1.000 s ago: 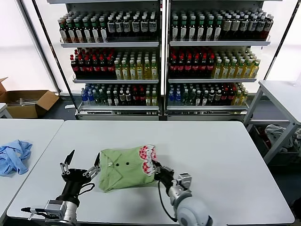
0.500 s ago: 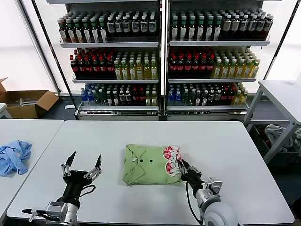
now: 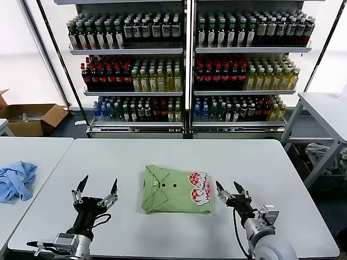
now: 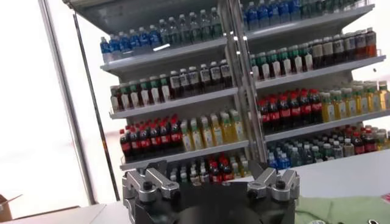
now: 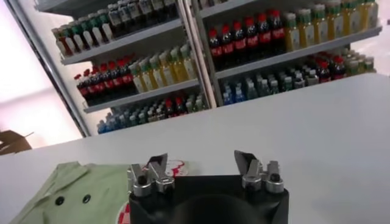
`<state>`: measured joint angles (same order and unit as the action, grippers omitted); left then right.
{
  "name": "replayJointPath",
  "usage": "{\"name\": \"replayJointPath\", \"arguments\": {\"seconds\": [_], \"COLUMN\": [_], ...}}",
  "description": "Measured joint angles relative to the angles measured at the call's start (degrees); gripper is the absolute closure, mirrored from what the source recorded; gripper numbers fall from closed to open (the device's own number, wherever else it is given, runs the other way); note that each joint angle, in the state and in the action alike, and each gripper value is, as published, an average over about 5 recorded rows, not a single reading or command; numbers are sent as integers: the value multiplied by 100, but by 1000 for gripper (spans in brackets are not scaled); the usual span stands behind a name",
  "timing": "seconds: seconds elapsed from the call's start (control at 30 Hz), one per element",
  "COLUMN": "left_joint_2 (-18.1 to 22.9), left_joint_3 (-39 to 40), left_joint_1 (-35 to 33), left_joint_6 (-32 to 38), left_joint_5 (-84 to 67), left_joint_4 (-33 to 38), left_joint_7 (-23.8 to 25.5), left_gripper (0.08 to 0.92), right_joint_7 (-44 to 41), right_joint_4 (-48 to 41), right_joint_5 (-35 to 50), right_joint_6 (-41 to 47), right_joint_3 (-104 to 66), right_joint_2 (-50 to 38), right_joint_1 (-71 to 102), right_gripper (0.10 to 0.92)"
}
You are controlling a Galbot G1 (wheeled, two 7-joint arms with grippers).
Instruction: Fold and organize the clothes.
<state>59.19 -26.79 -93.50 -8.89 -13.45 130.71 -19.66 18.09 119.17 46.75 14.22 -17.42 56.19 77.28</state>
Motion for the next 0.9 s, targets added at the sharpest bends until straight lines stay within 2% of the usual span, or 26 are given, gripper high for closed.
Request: {"name": "replayJointPath", "arguments": {"seconds": [0.13,0.63,0.9], "left_joint_2": [-12,-114,-326], "left_joint_3": [9,89,140], "left_joint_1": [9,-23,-25], "left_joint_6": [-11,-71,153], "left_joint_5": [3,-211,-572], "left_joint_4": [6,146,71], "left_joint_7": [2,41,22], "left_gripper": [177,177,177], "right_joint_7": [-32,151,509], "right_joint_4": [154,434,829], "right_joint_5": [-138,-1082,-1786], "right_joint_6": [-51,-225,-702], "right_joint_3": [-63,348,-230], "right_joint_2": [-28,43,2], "right_joint_1": [85,-400,360], "right_gripper": [209,203,203]}}
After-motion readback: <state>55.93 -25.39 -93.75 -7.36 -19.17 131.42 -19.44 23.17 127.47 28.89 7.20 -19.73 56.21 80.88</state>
